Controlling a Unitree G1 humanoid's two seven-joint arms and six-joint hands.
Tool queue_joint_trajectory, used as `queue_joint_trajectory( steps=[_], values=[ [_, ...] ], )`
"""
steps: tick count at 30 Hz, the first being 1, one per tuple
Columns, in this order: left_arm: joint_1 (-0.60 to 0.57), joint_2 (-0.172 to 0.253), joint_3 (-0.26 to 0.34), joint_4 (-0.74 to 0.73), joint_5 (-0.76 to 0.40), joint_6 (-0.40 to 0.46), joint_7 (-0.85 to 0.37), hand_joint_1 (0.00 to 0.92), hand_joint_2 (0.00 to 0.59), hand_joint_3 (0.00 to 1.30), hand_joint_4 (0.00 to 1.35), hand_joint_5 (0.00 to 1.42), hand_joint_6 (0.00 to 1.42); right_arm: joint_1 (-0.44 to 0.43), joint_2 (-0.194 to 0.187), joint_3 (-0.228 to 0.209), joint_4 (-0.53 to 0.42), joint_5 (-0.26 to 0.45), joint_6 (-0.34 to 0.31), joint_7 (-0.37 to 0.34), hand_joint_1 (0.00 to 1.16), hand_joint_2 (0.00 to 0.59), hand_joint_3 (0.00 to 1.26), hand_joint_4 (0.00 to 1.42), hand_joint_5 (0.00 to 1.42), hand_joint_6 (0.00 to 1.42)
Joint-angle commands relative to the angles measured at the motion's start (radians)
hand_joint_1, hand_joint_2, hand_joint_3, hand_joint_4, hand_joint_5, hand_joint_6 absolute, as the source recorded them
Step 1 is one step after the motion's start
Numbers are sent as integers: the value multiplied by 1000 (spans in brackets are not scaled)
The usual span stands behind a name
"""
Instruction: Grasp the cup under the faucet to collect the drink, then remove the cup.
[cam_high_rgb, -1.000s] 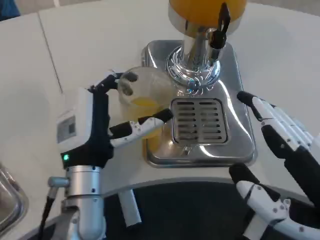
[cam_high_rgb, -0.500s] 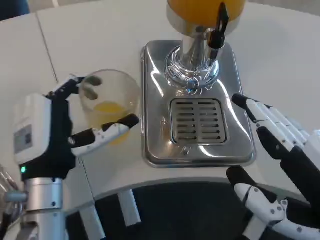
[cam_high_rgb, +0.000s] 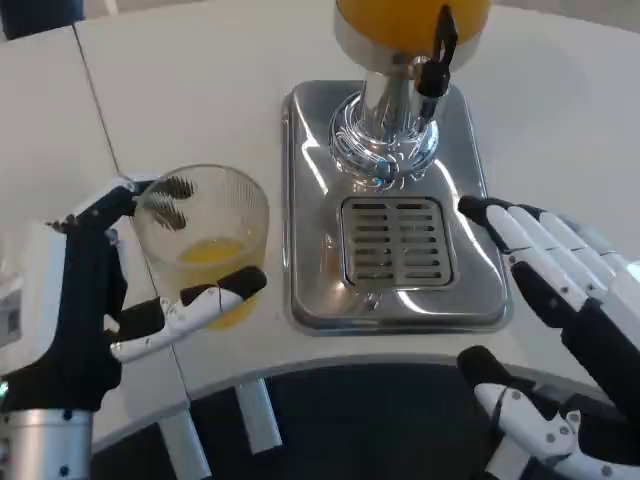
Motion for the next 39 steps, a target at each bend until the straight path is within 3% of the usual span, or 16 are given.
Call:
queue_joint_trajectory(
  steps=[1, 8, 12, 18, 21, 26, 32, 39],
  values=[
    [53, -20, 18, -98, -32, -46, -32, 770, 0, 1127, 1210, 1424, 1424, 27, -52, -47, -13, 19, -71, -36, 235, 502, 0, 0, 0, 0],
    [120, -33, 41, -179, -64, -71, -90, 770, 0, 1127, 1210, 1424, 1424, 155, -110, -171, -1, 103, -218, -119, 227, 503, 0, 0, 0, 0],
    [159, -54, 45, -230, -64, -78, -109, 770, 0, 1127, 1210, 1424, 1424, 231, -110, -224, 35, 118, -327, -179, 212, 519, 0, 0, 0, 0],
    [216, -75, 49, -296, -78, -87, -143, 770, 0, 1132, 1210, 1424, 1424, 293, -118, -272, 72, 139, -431, -232, 148, 525, 0, 0, 0, 0],
    [253, -84, 47, -331, -79, -101, -159, 771, 0, 1136, 1219, 1424, 1424, 311, -112, -279, 90, 143, -468, -249, 138, 525, 0, 0, 0, 0],
    [304, -102, 39, -374, -83, -115, -187, 771, 0, 1137, 1224, 1424, 1424, 334, -88, -254, 105, 116, -503, -267, 103, 529, 0, 0, 0, 0],
    [353, -123, 29, -419, -86, -148, -216, 771, 0, 1138, 1224, 1424, 1424, 309, -86, -229, 115, 93, -488, -273, 95, 526, 0, 0, 0, 0],
    [374, -117, 54, -431, -106, -193, -244, 767, 0, 1138, 1224, 1424, 1424, 294, -102, -217, 121, 94, -470, -267, 89, 523, 0, 0, 0, 0]
  ],
)
